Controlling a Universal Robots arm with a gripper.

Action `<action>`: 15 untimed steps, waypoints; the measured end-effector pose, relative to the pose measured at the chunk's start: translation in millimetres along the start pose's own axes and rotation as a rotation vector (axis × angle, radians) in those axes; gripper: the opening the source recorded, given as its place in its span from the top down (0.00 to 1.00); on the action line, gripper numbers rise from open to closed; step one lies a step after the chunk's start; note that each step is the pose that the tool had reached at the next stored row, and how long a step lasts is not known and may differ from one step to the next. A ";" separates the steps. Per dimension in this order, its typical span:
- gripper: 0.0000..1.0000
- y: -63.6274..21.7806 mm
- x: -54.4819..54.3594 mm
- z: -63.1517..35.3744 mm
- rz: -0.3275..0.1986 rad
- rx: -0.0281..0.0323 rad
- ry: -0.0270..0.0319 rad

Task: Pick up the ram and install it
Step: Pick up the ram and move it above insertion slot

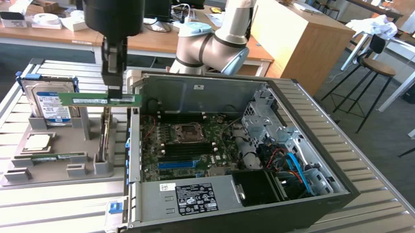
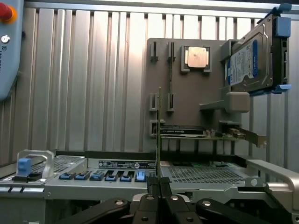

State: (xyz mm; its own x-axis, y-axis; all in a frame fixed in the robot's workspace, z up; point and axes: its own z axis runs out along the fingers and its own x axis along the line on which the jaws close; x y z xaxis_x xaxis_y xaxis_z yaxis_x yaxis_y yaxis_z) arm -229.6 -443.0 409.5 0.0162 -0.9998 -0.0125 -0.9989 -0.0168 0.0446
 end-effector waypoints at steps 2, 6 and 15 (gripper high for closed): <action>0.89 -4.0 0.1 -0.2 0.000 0.0000 0.0000; 0.89 -12.0 0.2 -0.6 0.000 0.0000 0.0000; 0.89 -36.3 0.6 -1.6 0.000 0.0000 0.0000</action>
State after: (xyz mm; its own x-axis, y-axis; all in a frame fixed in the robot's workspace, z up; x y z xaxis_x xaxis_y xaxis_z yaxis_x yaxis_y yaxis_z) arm -193.3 -443.0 409.5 0.0162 -0.9998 -0.0126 -0.9989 -0.0168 0.0446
